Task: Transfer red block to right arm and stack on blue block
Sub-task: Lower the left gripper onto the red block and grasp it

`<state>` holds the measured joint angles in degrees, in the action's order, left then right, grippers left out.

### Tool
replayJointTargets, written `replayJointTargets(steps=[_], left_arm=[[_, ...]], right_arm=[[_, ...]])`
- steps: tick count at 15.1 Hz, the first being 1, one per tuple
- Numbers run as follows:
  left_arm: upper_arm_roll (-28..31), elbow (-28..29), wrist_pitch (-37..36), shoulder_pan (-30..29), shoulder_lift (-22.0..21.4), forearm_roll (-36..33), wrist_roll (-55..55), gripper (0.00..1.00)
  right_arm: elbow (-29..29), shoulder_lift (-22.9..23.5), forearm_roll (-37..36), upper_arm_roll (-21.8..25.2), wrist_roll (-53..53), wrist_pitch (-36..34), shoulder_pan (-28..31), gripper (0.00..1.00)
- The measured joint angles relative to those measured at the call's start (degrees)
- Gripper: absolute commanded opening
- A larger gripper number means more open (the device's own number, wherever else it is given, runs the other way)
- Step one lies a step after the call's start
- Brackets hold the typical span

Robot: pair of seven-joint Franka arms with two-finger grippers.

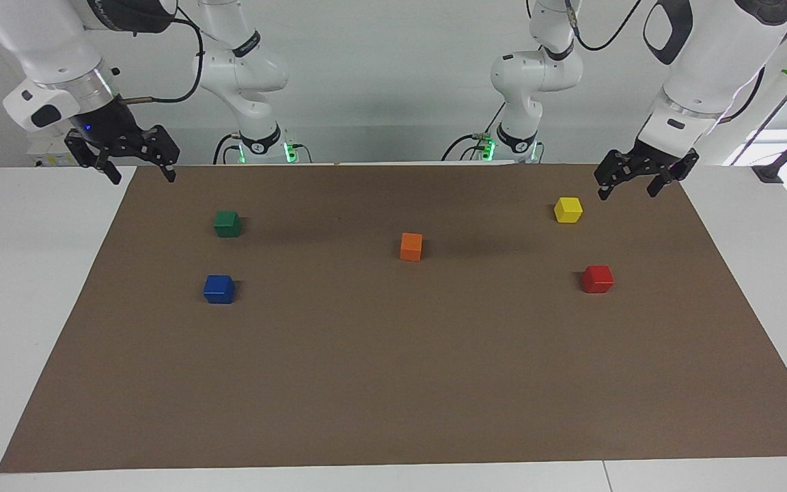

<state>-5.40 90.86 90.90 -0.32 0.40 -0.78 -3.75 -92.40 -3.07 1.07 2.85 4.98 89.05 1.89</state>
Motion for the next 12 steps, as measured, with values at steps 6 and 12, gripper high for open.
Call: replayJointTargets(steps=[6,12], left_arm=[[0.21,0.63,-0.69,0.01,-0.35,-0.01,-0.01,1.0],[1.15,15.1,18.19,-2.6,-0.01,-0.1,3.52,1.0]], right_arm=[[0.0,0.0,0.0,0.0,0.0,0.0,0.0,1.0],[0.0,0.0,-0.03,0.01,0.18,0.0,0.01,1.0]])
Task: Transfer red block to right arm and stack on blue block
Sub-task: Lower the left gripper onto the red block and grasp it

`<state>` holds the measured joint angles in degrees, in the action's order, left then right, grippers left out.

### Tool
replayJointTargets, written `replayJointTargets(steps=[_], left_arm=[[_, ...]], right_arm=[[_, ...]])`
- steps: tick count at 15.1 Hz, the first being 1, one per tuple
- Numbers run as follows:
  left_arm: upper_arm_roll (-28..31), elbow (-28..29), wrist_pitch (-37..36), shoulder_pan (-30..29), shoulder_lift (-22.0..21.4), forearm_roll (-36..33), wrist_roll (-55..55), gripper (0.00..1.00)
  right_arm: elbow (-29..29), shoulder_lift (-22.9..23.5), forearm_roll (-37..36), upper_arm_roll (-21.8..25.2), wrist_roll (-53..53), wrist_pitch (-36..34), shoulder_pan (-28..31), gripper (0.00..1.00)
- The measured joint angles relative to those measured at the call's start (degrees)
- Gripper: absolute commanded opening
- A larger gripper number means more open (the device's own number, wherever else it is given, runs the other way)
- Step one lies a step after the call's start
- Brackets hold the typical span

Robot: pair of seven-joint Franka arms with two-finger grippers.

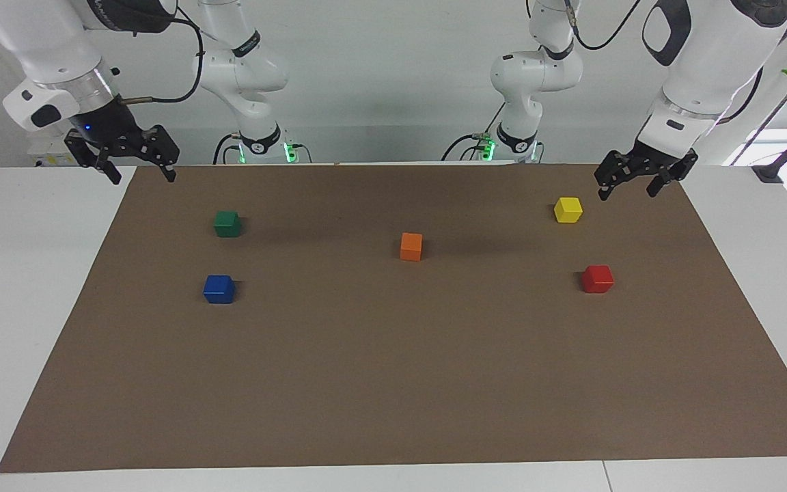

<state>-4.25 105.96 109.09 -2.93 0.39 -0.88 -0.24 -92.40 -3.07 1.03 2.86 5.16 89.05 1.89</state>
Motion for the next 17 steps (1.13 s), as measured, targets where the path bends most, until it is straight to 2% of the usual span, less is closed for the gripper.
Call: replayJointTargets(steps=[6,10,12,16,17], left_arm=[[0.08,7.75,17.5,-2.13,8.18,0.0,3.18,1.0],[0.13,10.55,21.83,-4.19,10.33,0.0,6.28,1.0],[0.03,11.15,23.5,-4.23,11.49,0.0,6.54,1.0],[-0.24,11.96,25.09,-4.14,13.73,0.0,6.57,1.0],[-0.23,12.12,25.18,-4.14,13.91,0.0,6.58,0.83]], right_arm=[[-0.13,0.0,-0.16,0.1,0.67,0.0,1.23,1.0],[-2.06,-0.64,-0.11,0.13,1.08,0.26,2.14,1.0],[-5.76,-2.1,0.98,0.15,2.36,2.82,2.31,1.0],[-16.07,-6.74,13.73,0.13,6.45,6.33,4.79,1.0],[-17.56,-7.32,17.57,0.15,8.67,6.6,5.84,1.0]])
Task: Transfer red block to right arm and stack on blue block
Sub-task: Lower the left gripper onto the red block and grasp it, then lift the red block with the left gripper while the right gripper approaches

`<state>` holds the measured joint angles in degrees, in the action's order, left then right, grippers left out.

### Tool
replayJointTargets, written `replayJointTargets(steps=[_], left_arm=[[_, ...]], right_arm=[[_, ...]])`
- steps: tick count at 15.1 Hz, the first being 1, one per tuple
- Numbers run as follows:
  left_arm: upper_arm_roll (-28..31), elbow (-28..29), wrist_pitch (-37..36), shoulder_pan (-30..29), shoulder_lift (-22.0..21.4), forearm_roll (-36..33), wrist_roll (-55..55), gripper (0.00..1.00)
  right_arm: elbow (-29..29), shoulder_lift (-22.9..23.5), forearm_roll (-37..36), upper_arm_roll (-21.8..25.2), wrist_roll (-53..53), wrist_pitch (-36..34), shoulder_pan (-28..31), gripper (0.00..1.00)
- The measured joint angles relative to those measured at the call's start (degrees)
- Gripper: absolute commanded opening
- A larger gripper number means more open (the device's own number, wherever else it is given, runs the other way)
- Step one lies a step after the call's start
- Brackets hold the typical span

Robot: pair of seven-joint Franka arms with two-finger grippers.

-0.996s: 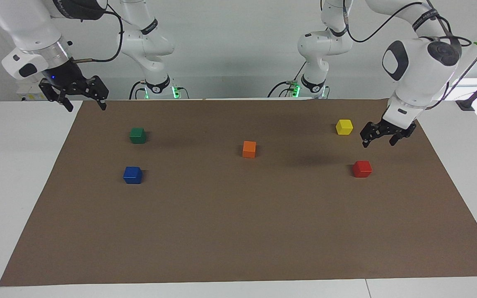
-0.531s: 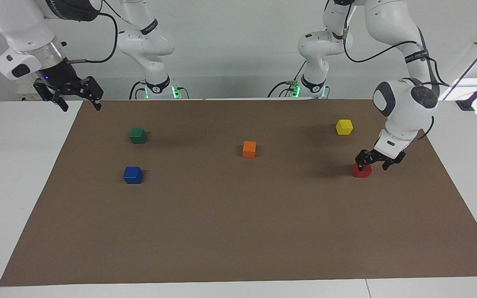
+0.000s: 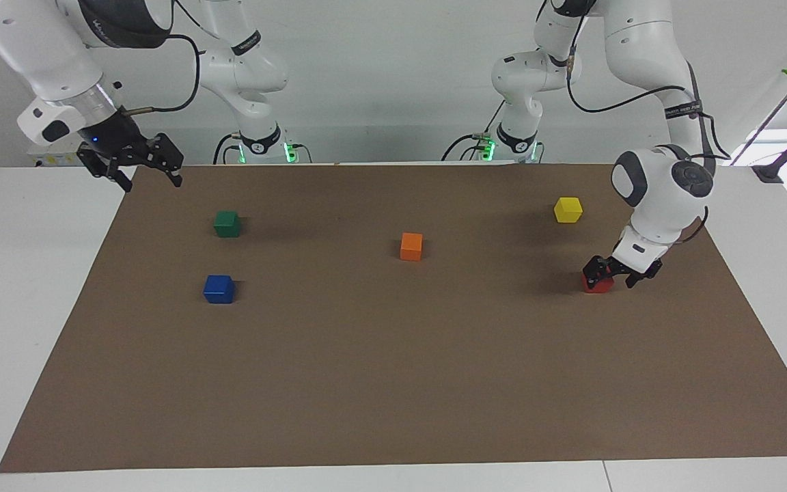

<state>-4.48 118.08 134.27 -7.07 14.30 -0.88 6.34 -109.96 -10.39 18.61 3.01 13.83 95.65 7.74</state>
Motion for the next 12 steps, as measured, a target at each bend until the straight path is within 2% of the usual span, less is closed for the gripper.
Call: replayJointTargets(steps=[1,2,5,7,9,12], left_arm=[[0.02,0.27,0.0,0.0,0.02,0.0,0.0,0.54],[0.06,0.73,0.0,0.0,0.02,0.0,0.0,0.01],[0.12,1.8,-1.2,-0.01,-0.03,0.02,-0.07,0.0],[-0.06,0.01,-6.69,0.04,-0.84,0.16,-3.43,0.0],[-1.14,-5.96,-18.06,1.24,-2.76,0.3,-11.3,0.0],[-2.59,-19.23,-38.19,7.4,-5.62,1.23,-24.16,0.0]], right_arm=[[-1.15,-0.28,3.72,0.02,2.44,0.12,0.91,1.0],[-2.18,-0.34,7.15,0.03,4.08,0.37,1.47,1.0],[-6.45,-0.25,17.44,0.02,7.37,2.81,1.79,1.0],[-9.78,0.12,24.39,0.01,12.0,3.41,2.76,1.0],[-12.71,1.53,31.54,0.0,18.97,2.94,4.9,1.0],[-15.61,3.98,41.62,0.05,25.09,-1.82,6.65,1.0]])
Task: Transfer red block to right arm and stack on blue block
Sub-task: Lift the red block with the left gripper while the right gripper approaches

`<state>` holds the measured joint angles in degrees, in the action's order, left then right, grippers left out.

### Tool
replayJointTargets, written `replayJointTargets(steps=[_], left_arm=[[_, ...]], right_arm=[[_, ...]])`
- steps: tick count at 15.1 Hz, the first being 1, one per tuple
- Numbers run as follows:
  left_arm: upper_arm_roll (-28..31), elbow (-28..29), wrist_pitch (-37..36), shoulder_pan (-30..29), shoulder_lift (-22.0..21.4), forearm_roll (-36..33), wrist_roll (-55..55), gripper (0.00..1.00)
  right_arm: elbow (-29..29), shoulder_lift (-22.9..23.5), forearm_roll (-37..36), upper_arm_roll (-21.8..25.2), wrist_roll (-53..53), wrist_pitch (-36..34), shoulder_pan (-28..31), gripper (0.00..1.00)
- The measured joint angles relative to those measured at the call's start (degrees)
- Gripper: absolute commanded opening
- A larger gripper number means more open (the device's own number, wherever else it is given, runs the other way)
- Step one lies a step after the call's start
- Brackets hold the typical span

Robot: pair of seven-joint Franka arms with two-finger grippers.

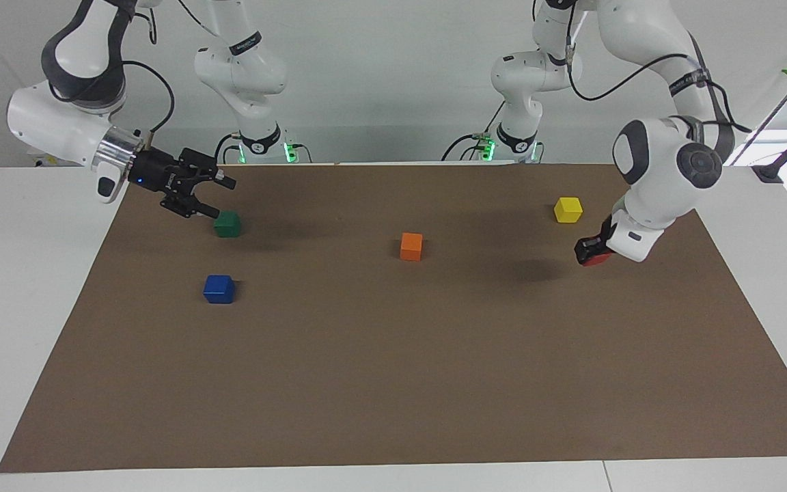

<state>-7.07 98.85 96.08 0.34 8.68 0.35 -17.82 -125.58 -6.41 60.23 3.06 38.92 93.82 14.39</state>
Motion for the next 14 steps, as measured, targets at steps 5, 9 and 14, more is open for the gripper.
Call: replayJointTargets(steps=[5,9,14], left_arm=[[-5.41,-15.4,-16.5,3.57,-2.41,12.15,-25.64,0.0],[-15.39,-17.01,-15.62,3.84,-4.17,16.08,-54.42,0.0],[-20.77,-13.75,-3.97,5.96,-5.87,18.32,-79.57,0.0]], right_arm=[[-4.92,1.29,16.34,-0.38,5.66,-9.16,-0.5,1.0],[-9.83,1.79,28.87,-0.55,9.54,-16.39,-4.06,1.0],[-15.21,5.5,43.21,-0.75,20.1,-24.26,-12.63,1.0]])
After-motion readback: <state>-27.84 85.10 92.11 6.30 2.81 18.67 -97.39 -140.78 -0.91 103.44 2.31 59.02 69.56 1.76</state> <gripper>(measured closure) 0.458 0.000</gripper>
